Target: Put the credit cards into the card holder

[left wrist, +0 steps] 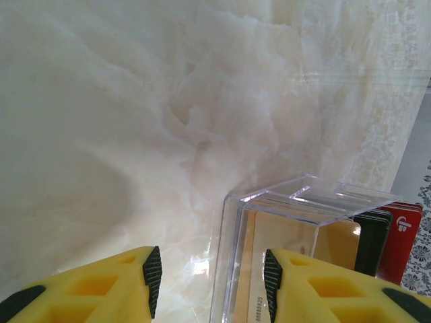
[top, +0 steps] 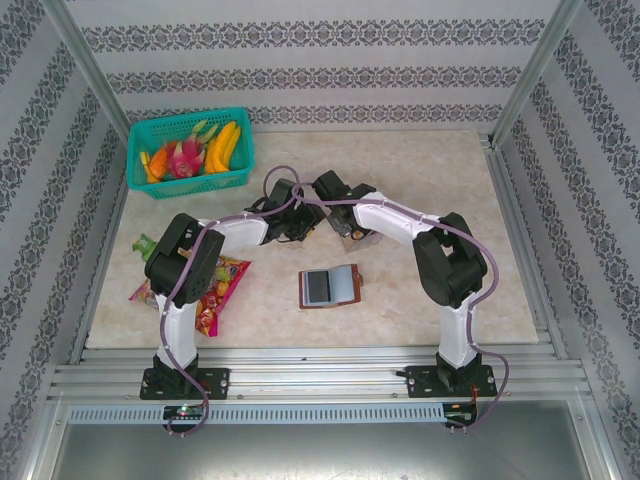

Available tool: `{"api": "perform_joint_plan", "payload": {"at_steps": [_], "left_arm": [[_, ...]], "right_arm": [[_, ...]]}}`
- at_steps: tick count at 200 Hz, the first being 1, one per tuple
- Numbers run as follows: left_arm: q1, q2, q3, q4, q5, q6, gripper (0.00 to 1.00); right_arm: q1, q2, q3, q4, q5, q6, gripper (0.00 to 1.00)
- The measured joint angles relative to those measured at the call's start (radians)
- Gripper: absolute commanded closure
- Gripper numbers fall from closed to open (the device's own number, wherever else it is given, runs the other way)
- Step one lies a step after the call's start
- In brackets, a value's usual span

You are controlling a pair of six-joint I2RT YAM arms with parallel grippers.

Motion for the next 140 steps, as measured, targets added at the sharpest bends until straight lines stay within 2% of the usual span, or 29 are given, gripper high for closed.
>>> {"api": "perform_joint_plan", "payload": {"at_steps": [13, 58, 72, 86, 140], "left_arm": [[0.0, 0.0, 0.0, 0.0, 0.0, 0.0, 0.53], [0.0, 0.0, 0.0, 0.0, 0.0, 0.0, 0.53], [0.0, 0.0, 0.0, 0.0, 0.0, 0.0, 0.53], [0.0, 0.0, 0.0, 0.0, 0.0, 0.0, 0.53], [0.0, 0.0, 0.0, 0.0, 0.002, 0.0, 0.52]], "right_arm": [[0.003, -0.003, 0.0, 0.0, 0.004, -0.001, 0.91], [0.004, -0.005, 0.0, 0.0, 0.003, 0.0, 0.96], [0.003, -0.005, 0.0, 0.0, -0.005, 0.001, 0.89], [0.003, -0.007, 0.0, -0.002, -0.014, 0.003, 0.73], [0.001, -0.012, 0.001, -0.004, -0.057, 0.007, 0.69]]}}
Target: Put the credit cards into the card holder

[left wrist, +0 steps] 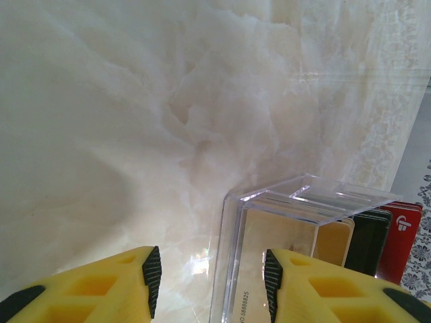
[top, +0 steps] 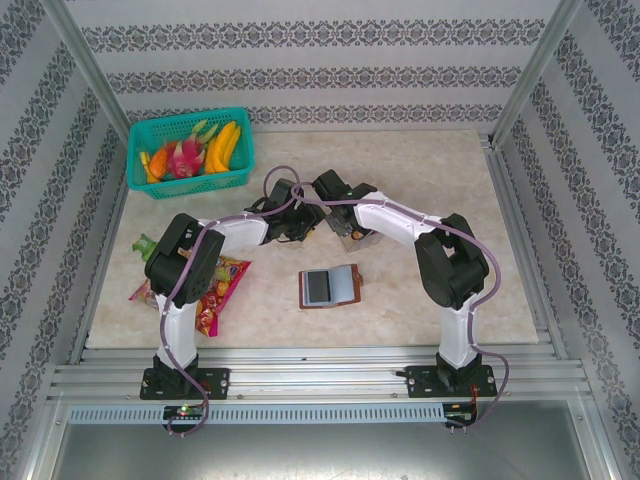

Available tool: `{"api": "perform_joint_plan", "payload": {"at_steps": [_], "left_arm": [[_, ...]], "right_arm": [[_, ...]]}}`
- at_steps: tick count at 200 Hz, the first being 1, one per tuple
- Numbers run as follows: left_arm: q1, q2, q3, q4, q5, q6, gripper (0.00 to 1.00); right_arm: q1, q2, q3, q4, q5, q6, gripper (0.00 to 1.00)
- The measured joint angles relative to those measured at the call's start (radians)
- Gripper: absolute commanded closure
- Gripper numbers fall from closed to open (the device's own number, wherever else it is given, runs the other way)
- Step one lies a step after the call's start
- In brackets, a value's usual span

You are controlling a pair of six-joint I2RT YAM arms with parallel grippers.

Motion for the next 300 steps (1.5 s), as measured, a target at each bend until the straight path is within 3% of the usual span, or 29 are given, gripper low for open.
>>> {"api": "perform_joint_plan", "payload": {"at_steps": [94, 127, 188, 200, 252, 268, 300], "left_arm": [[0.0, 0.0, 0.0, -0.003, 0.002, 0.0, 0.52], [0.0, 0.0, 0.0, -0.003, 0.003, 0.0, 0.52], [0.0, 0.0, 0.0, -0.003, 0.002, 0.0, 0.52], [0.0, 0.0, 0.0, -0.003, 0.002, 0.0, 0.52], [0.0, 0.0, 0.0, -0.003, 0.003, 0.0, 0.52], [0.0, 0.0, 0.0, -0.003, 0.003, 0.0, 0.52], [0.0, 0.0, 0.0, -0.003, 0.007, 0.0, 0.52]], "right_arm": [[0.0, 0.049, 0.007, 0.001, 0.05, 0.0, 0.67], [0.0, 0.049, 0.007, 0.001, 0.057, 0.005, 0.76], [0.001, 0.04, 0.009, 0.001, 0.083, 0.007, 0.81], [0.001, 0.034, 0.009, 0.001, 0.086, 0.007, 0.88], [0.002, 0.024, 0.009, 0.001, 0.095, 0.002, 0.9], [0.002, 0.024, 0.009, 0.0, 0.095, 0.003, 0.96], [0.0, 0.015, 0.009, -0.006, 0.08, 0.004, 0.97]]}}
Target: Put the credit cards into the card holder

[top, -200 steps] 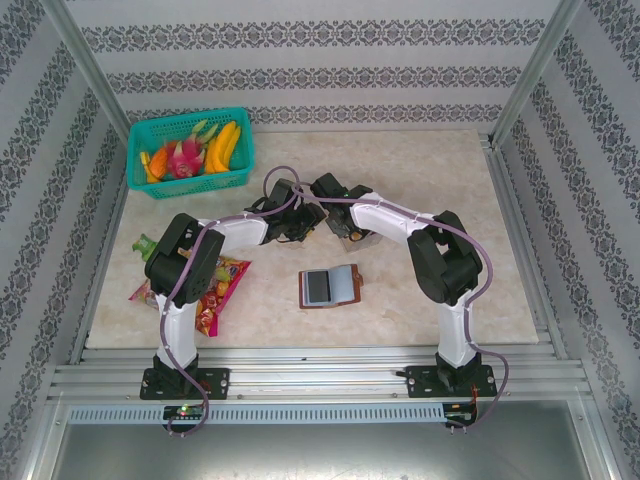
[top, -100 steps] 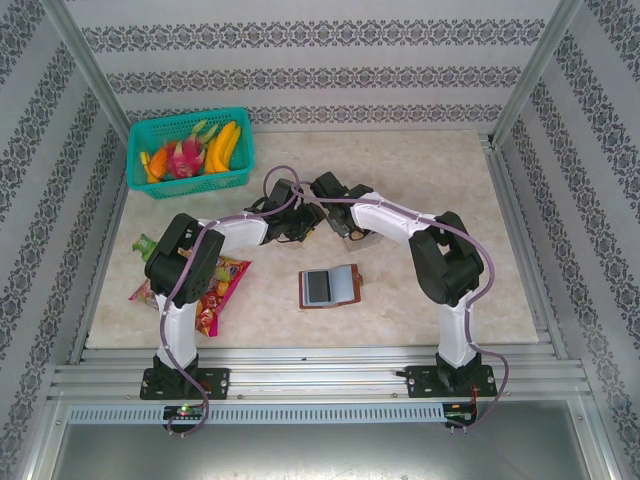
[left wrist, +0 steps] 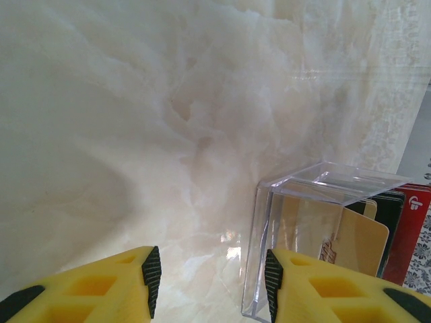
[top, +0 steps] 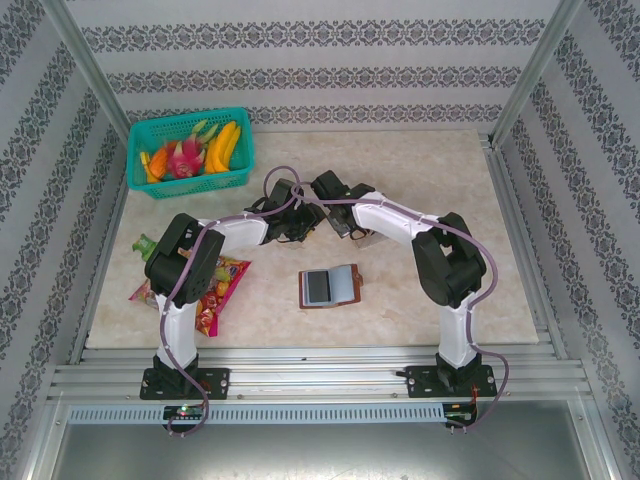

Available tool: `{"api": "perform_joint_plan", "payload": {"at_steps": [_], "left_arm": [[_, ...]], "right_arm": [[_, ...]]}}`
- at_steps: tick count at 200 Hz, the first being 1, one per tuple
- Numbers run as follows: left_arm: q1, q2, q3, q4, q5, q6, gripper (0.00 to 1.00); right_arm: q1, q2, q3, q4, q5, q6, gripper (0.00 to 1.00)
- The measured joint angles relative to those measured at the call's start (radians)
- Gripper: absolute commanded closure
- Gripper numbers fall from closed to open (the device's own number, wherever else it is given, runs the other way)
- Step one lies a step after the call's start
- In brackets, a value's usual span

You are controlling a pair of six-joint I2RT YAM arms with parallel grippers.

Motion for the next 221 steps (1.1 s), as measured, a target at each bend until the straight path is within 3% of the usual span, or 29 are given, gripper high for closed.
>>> {"api": "perform_joint_plan", "payload": {"at_steps": [41, 94, 131, 167, 202, 221], "left_arm": [[0.0, -0.009, -0.003, -0.001, 0.003, 0.001, 0.52], [0.0, -0.114, -0.067, 0.01, 0.009, 0.018, 0.48], [0.0, -0.203, -0.138, 0.102, 0.065, 0.035, 0.4], [0.0, -0.253, -0.191, 0.234, 0.195, 0.034, 0.38], [0.0, -0.253, -0.216, 0.392, 0.315, -0.013, 0.39], [-0.002, -0.253, -0.214, 0.447, 0.359, -0.03, 0.47]], "right_arm": [[-0.007, -0.065, 0.0, -0.029, -0.075, 0.034, 0.98], [-0.079, -0.28, -0.055, -0.017, -0.25, 0.142, 1.0], [-0.204, -0.442, -0.218, 0.093, -0.531, 0.282, 1.0], [-0.33, -0.552, -0.401, 0.296, -0.858, 0.489, 1.0], [-0.347, -0.563, -0.479, 0.475, -1.071, 0.646, 1.0], [-0.347, -0.563, -0.503, 0.544, -1.143, 0.703, 1.0]]}}
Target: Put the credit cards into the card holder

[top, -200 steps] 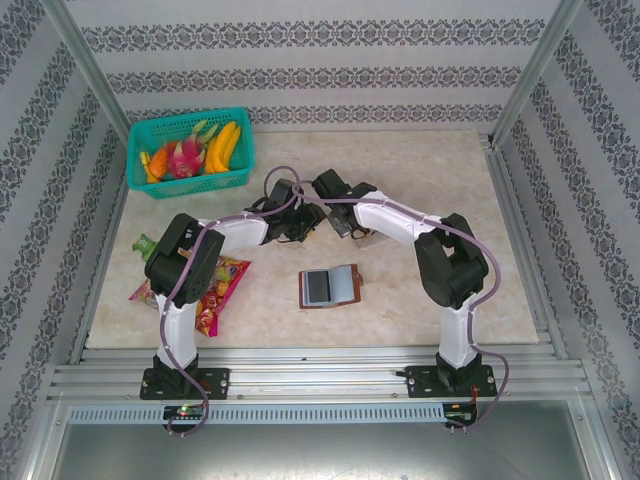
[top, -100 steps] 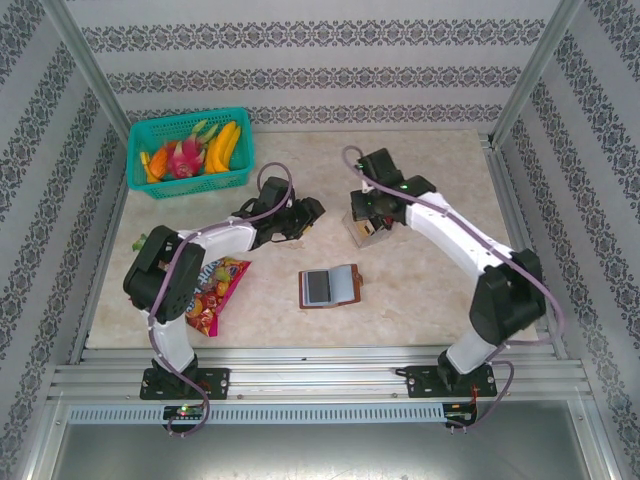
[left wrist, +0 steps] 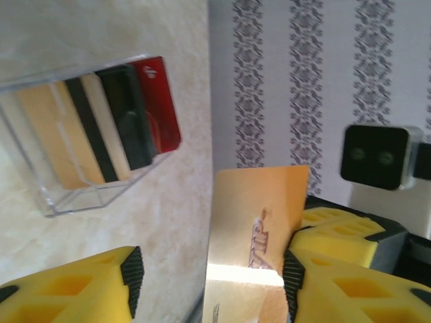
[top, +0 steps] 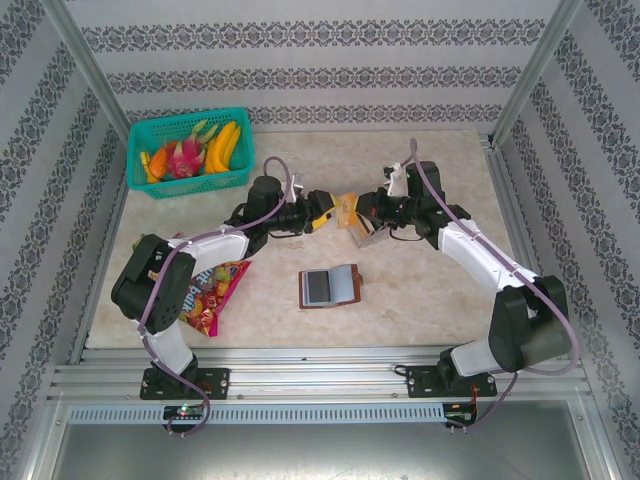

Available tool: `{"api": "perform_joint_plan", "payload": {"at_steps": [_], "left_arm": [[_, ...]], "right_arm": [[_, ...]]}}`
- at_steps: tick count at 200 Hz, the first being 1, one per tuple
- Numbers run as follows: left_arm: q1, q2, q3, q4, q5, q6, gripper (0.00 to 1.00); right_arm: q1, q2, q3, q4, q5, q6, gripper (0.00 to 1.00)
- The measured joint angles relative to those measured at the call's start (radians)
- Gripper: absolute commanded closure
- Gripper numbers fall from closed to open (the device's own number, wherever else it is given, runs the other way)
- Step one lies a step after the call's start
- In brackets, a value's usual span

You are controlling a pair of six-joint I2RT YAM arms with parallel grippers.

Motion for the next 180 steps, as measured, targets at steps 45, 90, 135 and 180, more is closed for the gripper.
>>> {"api": "perform_joint_plan", "payload": {"at_steps": [45, 90, 135, 180], "left_arm": [[-0.002, 0.0, 0.001, 0.055, 0.039, -0.024, 0.73], [-0.001, -0.019, -0.008, 0.084, 0.03, -0.036, 0.95], [-0.002, -0.069, -0.082, 0.091, -0.002, -0.047, 1.0], [-0.004, -0.23, -0.241, -0.145, -0.126, 0.042, 1.0]], "right_arm": [[-0.006, 0.0, -0.011, 0.079, -0.067, 0.068, 1.0], [-0.027, 0.011, -0.019, 0.082, -0.088, 0.082, 0.9], [-0.026, 0.026, -0.02, 0.031, -0.088, 0.06, 0.74], [0.052, -0.023, -0.079, -0.069, 0.032, -0.027, 0.9]]}}
